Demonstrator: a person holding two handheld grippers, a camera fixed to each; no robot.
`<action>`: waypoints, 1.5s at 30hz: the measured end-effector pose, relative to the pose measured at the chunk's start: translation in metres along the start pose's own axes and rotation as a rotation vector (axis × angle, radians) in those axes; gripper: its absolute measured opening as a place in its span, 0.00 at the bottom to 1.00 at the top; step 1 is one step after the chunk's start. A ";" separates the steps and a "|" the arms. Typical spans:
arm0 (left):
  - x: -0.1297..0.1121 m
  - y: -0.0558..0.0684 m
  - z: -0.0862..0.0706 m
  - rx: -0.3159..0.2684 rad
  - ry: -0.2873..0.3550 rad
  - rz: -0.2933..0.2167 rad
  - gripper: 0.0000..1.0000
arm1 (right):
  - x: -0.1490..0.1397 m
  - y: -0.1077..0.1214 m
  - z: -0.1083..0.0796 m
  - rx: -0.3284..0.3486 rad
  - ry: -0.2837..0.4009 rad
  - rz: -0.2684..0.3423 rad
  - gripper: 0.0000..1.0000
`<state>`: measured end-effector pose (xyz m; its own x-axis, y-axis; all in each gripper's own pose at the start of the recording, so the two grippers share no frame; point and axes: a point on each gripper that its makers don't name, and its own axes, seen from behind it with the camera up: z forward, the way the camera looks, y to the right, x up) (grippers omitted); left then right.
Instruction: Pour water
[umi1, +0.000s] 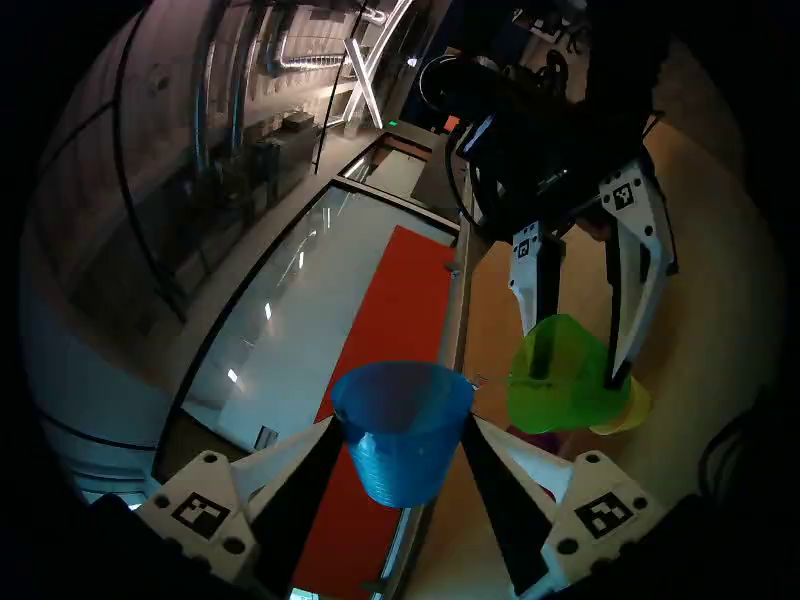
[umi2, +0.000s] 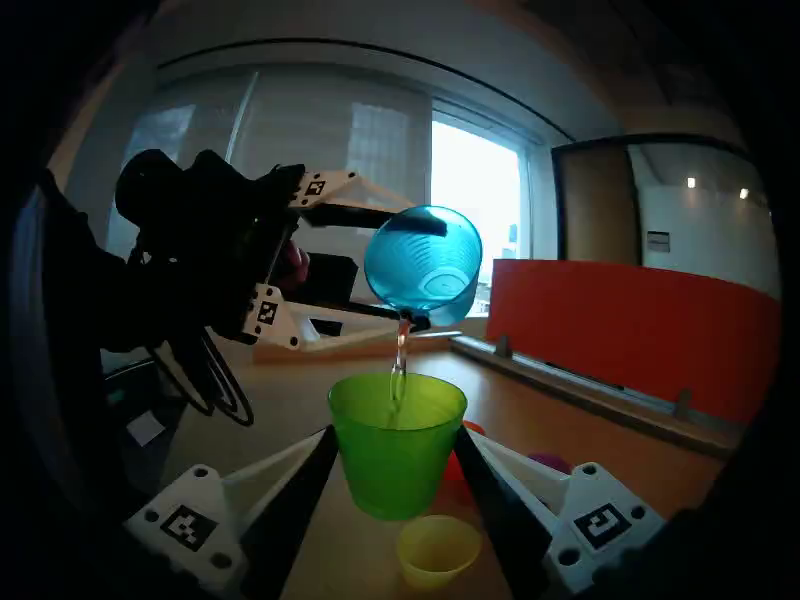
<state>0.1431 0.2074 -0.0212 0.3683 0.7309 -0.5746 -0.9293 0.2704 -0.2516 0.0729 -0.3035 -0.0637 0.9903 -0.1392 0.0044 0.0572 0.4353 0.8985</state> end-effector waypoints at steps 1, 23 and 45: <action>0.000 -0.001 0.000 0.002 -0.001 0.004 0.83 | 0.000 0.000 0.000 0.000 0.000 0.000 0.87; 0.007 -0.007 -0.003 0.019 0.001 0.066 0.83 | 0.001 -0.002 -0.003 -0.002 0.004 -0.013 0.87; 0.014 -0.012 -0.009 0.036 0.004 0.127 0.83 | 0.004 -0.002 -0.005 -0.003 0.010 -0.022 0.87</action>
<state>0.1595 0.2090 -0.0328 0.2478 0.7580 -0.6033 -0.9688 0.1983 -0.1487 0.0771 -0.3010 -0.0679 0.9900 -0.1399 -0.0198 0.0794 0.4349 0.8970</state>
